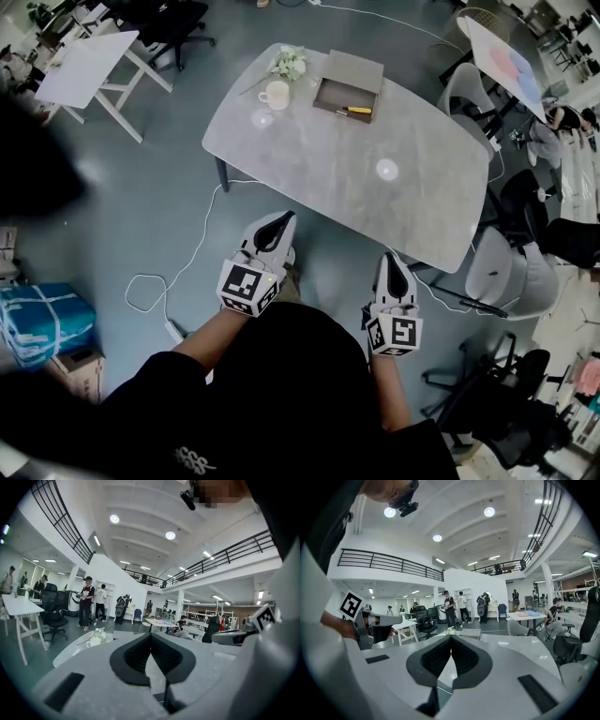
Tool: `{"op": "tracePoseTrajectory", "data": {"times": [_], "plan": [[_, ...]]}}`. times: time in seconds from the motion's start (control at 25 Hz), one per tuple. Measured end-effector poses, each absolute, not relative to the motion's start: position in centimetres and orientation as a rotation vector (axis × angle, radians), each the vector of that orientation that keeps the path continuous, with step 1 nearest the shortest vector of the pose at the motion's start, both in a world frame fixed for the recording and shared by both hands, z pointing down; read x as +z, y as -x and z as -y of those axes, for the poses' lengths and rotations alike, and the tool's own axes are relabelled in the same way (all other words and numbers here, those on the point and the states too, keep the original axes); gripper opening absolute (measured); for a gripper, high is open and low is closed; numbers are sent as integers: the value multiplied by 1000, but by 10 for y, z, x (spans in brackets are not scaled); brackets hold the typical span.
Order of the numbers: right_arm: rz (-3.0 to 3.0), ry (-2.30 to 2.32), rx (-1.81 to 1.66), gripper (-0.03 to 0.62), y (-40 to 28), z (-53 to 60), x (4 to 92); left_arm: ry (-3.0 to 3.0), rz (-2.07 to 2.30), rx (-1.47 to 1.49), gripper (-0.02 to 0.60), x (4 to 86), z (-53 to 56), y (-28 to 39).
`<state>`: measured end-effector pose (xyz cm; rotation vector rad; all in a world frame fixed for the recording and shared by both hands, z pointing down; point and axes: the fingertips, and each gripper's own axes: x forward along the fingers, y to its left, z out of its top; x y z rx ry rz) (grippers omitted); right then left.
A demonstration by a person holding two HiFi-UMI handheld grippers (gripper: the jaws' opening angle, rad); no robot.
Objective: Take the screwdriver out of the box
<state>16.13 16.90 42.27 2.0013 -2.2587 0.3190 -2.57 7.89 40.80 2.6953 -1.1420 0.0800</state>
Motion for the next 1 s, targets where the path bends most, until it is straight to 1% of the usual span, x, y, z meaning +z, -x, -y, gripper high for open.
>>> {"op": "tracePoseTrajectory", "data": {"times": [0.16,0.4,0.6,0.76,1.0], "plan": [[2232,-1991,403,11,-143,-107,432,-2668,1098,123,11,430,-19,52],[2260,-1938,353,11,-118,-40,420,-2661,1005,106,12,446,39,61],[2231,-1881,336,11,-128,-6,422,-2639,950,89,12,457,56,51],[2247,-1808,388,11,-132,29,431,-2577,921,120,12,472,68,47],[2297,-1740,383,11,-137,83,437,-2557,978,104,12,473,104,36]]}}
